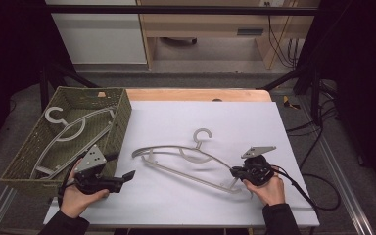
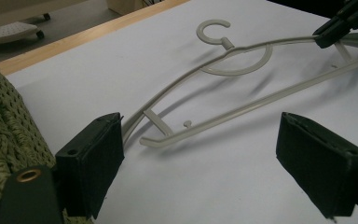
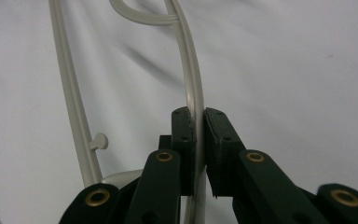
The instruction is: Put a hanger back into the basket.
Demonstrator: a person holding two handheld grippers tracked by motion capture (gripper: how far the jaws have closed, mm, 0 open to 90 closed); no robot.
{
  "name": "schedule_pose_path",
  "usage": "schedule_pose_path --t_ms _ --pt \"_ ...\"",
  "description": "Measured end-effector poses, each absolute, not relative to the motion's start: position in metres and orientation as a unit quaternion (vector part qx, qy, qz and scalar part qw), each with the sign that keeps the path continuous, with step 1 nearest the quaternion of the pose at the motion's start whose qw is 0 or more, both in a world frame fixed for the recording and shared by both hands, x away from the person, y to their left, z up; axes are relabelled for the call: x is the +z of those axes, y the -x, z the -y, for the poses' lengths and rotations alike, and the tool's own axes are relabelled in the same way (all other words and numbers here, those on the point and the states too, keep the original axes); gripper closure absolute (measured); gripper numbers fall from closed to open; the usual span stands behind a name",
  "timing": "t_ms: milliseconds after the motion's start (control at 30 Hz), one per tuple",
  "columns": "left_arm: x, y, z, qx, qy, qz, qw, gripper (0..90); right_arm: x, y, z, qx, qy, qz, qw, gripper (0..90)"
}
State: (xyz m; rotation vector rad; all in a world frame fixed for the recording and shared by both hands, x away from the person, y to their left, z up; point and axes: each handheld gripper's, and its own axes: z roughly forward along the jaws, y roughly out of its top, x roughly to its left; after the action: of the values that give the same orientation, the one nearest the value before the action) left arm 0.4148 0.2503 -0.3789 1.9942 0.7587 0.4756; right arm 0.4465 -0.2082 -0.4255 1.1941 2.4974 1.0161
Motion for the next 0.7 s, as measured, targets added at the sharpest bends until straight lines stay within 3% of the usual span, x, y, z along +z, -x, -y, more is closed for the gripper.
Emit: schedule_pose_path --t_ms 300,700 --pt "-0.375 -0.439 -0.222 0.176 -0.838 -0.296 0.422 15.5 -0.414 -0.44 0.201 0.363 -0.365 -0.853 0.081 83.1" --pt "-0.41 -0.476 -0.174 0.129 -0.889 -0.278 0.34 20.8 -0.411 -0.435 0.202 0.367 -0.342 -0.862 0.072 83.0"
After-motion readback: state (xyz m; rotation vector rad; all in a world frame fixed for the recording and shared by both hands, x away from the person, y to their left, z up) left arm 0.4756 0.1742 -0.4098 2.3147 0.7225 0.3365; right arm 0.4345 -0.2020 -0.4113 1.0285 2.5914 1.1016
